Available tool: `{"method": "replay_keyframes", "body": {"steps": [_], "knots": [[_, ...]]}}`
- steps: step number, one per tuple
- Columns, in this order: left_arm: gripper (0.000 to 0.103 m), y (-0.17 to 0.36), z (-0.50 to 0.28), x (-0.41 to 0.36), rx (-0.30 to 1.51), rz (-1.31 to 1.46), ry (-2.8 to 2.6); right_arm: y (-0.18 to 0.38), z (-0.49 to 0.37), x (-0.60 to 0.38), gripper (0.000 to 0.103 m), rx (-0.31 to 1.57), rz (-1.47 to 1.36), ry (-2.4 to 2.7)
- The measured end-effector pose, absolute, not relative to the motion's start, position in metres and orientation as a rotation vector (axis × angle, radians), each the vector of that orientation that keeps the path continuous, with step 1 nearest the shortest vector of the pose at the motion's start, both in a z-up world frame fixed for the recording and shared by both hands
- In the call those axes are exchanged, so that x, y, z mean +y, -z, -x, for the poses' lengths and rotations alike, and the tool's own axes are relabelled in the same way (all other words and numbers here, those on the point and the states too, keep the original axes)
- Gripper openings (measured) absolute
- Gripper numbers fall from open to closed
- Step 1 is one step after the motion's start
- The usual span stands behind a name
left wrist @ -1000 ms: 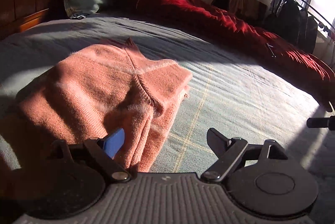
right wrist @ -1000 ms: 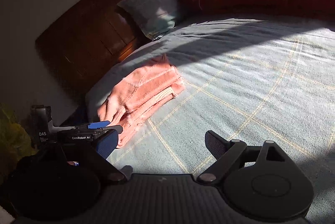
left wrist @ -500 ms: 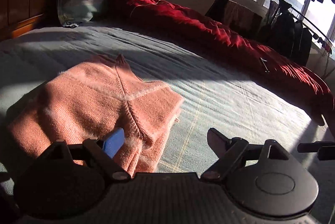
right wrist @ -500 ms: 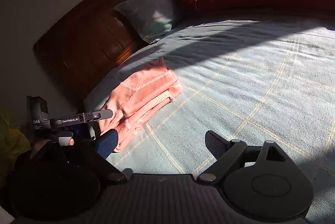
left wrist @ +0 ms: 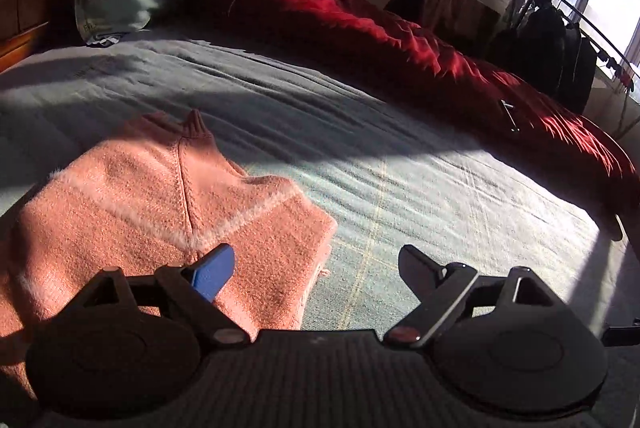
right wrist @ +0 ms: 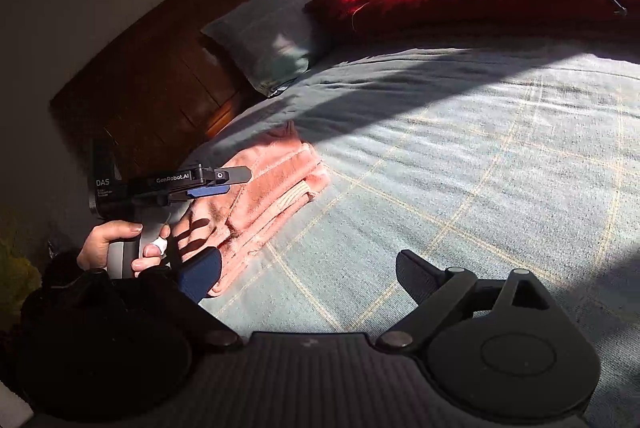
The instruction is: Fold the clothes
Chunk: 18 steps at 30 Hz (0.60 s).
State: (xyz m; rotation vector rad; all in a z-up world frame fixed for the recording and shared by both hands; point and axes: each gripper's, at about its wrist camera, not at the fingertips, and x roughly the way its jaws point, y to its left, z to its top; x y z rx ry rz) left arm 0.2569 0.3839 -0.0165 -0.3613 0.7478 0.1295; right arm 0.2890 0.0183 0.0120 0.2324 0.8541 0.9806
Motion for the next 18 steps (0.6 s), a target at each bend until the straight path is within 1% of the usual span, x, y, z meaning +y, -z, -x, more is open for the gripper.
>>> {"method": "replay_keyframes", "body": {"steps": [4,8,12,16,18], "knots": [[0.089,0.048,-0.278,0.389,0.847,0.418,-0.147,-0.010,-0.285,0.019,0.097,0.861,-0.217,-0.969],[0.089,0.029,-0.275,0.379,0.802,0.364,-0.119,-0.006,-0.283,0.014,0.098,0.871,-0.207,-0.938],[0.089,0.015,-0.291,0.393,0.768,0.365,-0.152,-0.005,-0.284,0.011,0.098,0.870,-0.225,-0.923],[0.089,0.037,-0.313,0.418,0.821,0.489,-0.163,-0.005,-0.284,0.010,0.098,0.865,-0.242,-0.916],[0.089,0.049,-0.319,0.425,0.819,0.532,-0.154,-0.005,-0.283,0.009,0.098,0.868,-0.240,-0.905]]}}
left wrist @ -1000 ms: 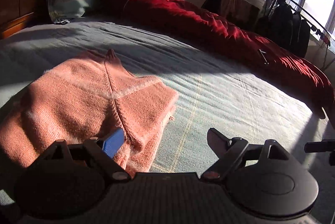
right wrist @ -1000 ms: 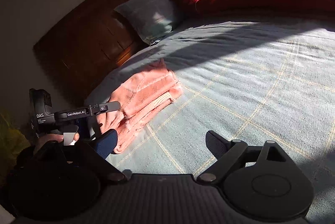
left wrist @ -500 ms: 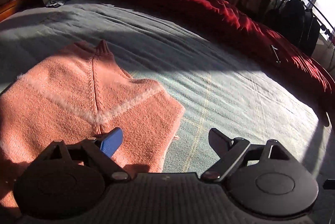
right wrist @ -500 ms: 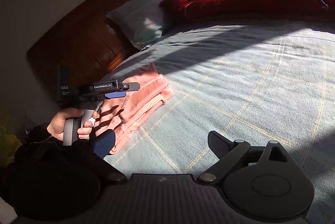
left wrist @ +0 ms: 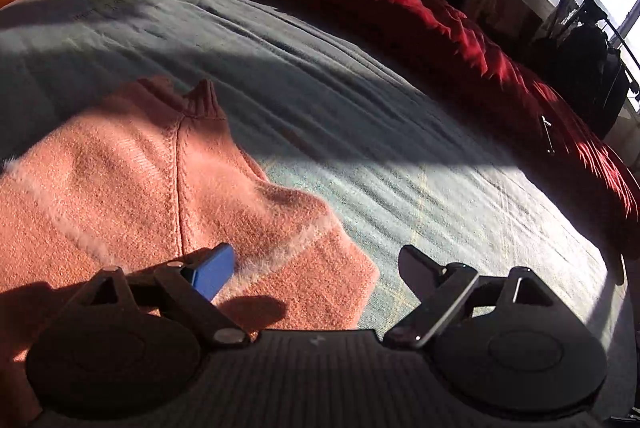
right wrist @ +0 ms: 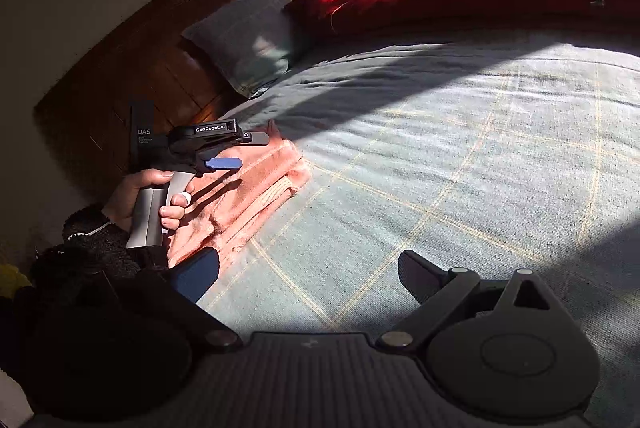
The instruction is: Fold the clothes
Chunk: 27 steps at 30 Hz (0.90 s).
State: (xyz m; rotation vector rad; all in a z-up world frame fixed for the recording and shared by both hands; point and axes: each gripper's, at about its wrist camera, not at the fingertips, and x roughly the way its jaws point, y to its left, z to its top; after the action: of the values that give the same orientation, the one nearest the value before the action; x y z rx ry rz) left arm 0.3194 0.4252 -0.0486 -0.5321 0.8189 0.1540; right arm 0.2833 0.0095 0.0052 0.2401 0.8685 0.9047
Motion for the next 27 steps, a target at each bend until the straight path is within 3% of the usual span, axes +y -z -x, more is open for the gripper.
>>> {"method": "replay_keyframes", "body": {"steps": [6,11,20,27], "knots": [[0.089,0.038,-0.334,0.430,0.757,0.570,-0.150,-0.001,-0.286,-0.005,0.098,0.890,-0.254,-0.830],[0.089,0.064,-0.360,0.428,0.848,0.615,-0.146,0.001,-0.289,-0.014,0.098,0.898,-0.267,-0.790],[0.089,0.002,-0.366,0.452,0.709,0.552,-0.176,0.004,-0.291,-0.021,0.098,0.909,-0.280,-0.760],[0.089,0.047,-0.409,0.500,0.759,0.651,-0.293,0.005,-0.287,-0.015,0.098,0.914,-0.250,-0.789]]}}
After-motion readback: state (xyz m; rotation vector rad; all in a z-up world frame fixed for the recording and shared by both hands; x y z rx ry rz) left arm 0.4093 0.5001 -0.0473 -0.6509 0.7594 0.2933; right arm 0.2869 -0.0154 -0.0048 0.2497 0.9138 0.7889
